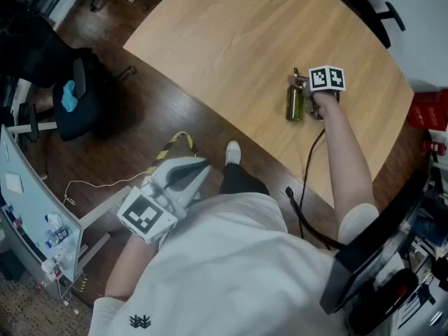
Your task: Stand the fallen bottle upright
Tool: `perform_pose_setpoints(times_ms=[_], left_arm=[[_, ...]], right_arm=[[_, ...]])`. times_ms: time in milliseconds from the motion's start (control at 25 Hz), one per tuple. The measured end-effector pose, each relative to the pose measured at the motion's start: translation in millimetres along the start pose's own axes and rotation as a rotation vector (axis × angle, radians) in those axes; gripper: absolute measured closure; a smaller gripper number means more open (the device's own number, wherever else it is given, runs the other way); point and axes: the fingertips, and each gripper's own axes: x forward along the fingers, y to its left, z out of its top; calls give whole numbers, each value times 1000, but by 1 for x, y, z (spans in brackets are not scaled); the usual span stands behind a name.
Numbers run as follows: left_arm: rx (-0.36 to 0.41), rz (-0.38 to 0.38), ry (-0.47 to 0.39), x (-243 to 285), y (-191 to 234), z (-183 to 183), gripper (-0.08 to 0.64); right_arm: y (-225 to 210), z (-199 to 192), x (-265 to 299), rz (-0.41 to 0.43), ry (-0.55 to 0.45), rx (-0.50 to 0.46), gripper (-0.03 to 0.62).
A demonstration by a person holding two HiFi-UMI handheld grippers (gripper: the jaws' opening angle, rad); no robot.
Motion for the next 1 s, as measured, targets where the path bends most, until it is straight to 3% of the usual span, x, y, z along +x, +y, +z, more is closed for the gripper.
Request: perform_pose_setpoints(times_ms=[160, 600, 800, 1000], left_arm=[[24, 0, 23, 3, 3, -3, 560], [32, -33, 2, 15, -6, 13, 560], [38, -40, 23, 15, -6, 7, 560], [54, -44, 21, 13, -9, 6, 560]], right_arm=[[14, 13, -12, -5, -89, -69, 457], [94, 52, -69, -51, -445, -474, 463], [113, 32, -77, -122, -523, -646, 465], [120, 26, -74, -166, -548, -703, 465]])
